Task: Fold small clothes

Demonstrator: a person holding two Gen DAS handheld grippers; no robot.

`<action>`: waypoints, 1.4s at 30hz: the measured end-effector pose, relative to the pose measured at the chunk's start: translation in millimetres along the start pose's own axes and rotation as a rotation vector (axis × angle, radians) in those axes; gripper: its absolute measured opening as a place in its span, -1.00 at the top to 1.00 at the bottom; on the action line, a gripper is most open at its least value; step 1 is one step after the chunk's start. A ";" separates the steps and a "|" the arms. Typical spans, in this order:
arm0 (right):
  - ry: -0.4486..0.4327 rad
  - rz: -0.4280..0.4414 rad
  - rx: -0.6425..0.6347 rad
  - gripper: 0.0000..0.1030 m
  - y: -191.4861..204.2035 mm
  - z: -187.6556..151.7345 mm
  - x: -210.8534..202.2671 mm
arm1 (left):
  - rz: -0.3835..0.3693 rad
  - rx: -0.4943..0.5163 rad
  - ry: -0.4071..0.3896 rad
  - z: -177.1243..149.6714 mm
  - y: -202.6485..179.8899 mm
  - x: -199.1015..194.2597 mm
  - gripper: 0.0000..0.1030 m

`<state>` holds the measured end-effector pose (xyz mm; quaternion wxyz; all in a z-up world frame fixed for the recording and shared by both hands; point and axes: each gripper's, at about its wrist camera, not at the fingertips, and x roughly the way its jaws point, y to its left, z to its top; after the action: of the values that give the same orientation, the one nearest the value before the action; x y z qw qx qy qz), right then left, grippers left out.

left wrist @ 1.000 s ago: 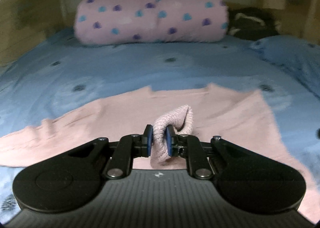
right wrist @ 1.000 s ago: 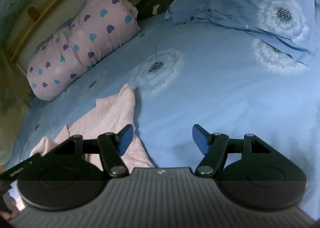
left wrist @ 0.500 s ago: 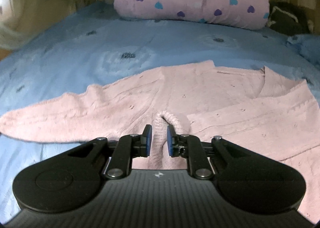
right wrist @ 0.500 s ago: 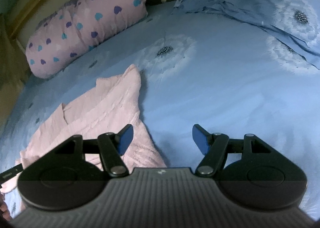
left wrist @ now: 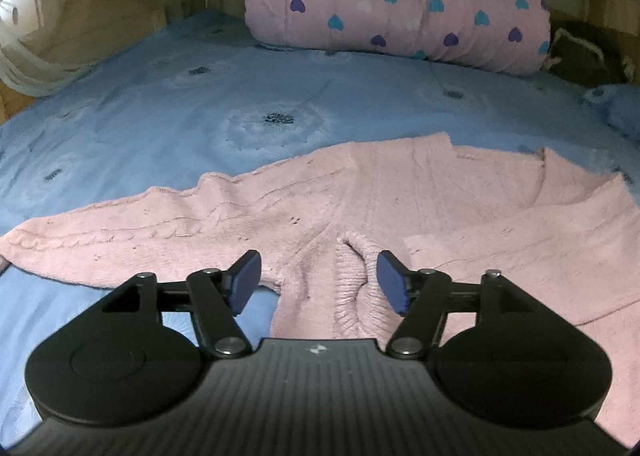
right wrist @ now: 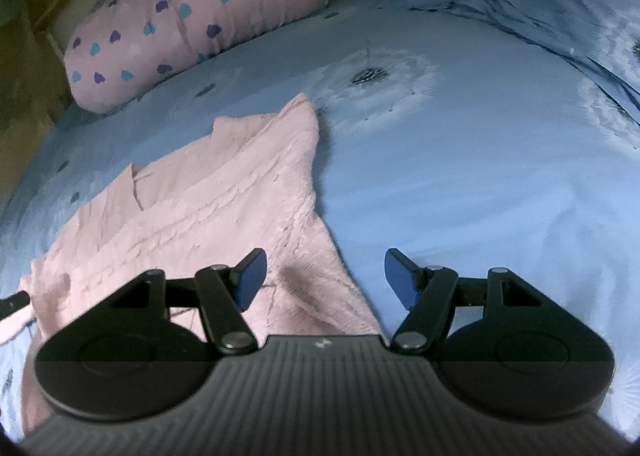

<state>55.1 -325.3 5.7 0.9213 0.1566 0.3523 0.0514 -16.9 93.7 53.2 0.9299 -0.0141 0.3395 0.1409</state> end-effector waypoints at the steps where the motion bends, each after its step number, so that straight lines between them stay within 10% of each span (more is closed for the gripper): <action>1: 0.003 -0.001 -0.005 -0.32 1.1 -0.3 0.7 | 0.022 0.013 0.008 -1.1 -0.8 4.3 -0.37; 9: 0.033 -0.031 -0.024 -0.32 4.3 -2.2 8.0 | 0.198 0.062 0.123 -18.5 10.5 40.2 -0.42; 20: 0.034 -0.039 -0.055 -0.30 13.0 -6.9 11.0 | 0.114 -0.149 0.107 1.4 62.1 8.9 -0.42; 34: -0.004 0.017 -0.032 -0.30 15.5 -7.7 -0.7 | 0.215 -0.578 0.107 -0.9 219.5 10.4 -0.43; 42: 0.001 0.017 -0.057 -0.30 21.8 -10.9 1.6 | 0.282 -0.648 0.139 -16.0 267.9 41.3 -0.43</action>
<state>49.4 -301.6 4.1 0.9247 0.1333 0.3498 0.0694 -69.6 359.3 33.3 0.8233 -0.2709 0.3380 0.3667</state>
